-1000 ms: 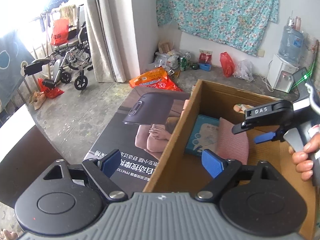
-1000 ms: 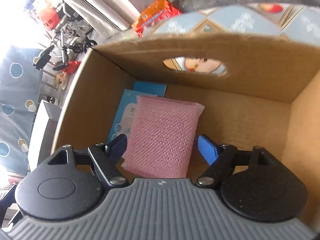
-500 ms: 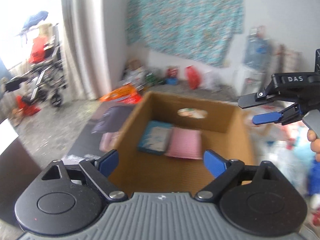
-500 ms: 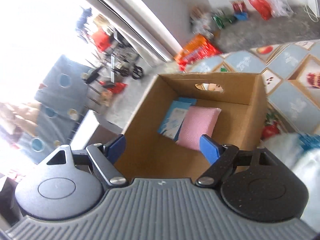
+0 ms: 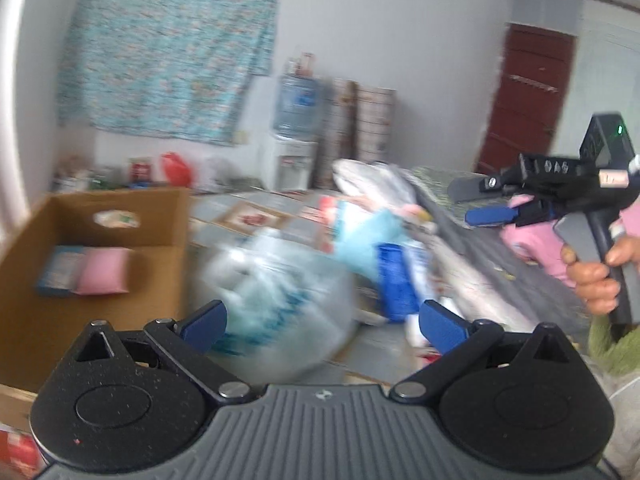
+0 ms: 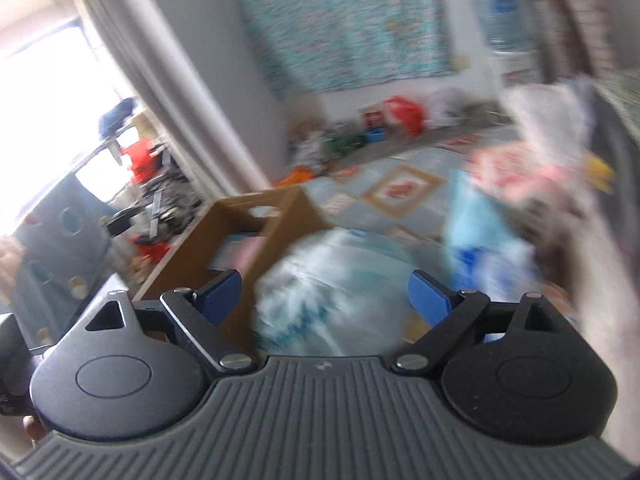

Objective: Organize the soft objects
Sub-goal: 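Move both grippers back toward the blue packet and plush toy, then close both grippers on the blue-and-white wet wipes packet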

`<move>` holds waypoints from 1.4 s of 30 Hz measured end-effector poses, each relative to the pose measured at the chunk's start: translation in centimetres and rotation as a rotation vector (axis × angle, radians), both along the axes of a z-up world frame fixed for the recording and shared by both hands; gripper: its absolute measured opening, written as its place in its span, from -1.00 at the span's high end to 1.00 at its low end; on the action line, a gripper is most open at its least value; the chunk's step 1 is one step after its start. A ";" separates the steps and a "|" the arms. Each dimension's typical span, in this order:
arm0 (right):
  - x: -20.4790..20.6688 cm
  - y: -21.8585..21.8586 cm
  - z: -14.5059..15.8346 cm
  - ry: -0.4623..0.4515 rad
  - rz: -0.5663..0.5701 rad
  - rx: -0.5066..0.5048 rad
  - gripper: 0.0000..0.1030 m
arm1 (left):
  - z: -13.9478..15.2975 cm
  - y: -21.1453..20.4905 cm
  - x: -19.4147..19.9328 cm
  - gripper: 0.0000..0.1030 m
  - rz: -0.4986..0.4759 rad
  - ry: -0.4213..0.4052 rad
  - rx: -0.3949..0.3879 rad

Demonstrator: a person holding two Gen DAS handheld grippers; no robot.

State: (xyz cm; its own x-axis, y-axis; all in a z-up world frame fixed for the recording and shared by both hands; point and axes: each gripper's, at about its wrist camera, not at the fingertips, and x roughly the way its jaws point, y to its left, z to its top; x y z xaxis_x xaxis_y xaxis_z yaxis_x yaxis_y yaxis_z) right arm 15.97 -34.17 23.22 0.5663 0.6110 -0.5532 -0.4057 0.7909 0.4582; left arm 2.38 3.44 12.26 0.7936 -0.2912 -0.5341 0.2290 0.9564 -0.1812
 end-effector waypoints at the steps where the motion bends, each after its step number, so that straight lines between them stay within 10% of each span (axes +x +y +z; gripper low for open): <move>1: -0.5 -1.3 -0.6 0.007 -0.031 -0.006 -0.76 | -0.6 -0.8 0.1 -0.99 -0.022 0.007 -0.019; 16: 6.4 -5.8 -11.3 0.174 -0.178 0.003 -0.74 | -6.4 -12.0 7.7 -0.97 -0.147 -0.110 0.070; 25: 12.4 -7.4 -17.9 0.335 -0.199 0.107 -0.53 | -11.1 -16.3 15.7 -0.46 -0.224 0.039 0.103; 42: 13.3 -6.6 -19.5 0.369 -0.051 0.352 -0.55 | -13.6 -16.5 19.1 -0.70 -0.227 0.186 0.095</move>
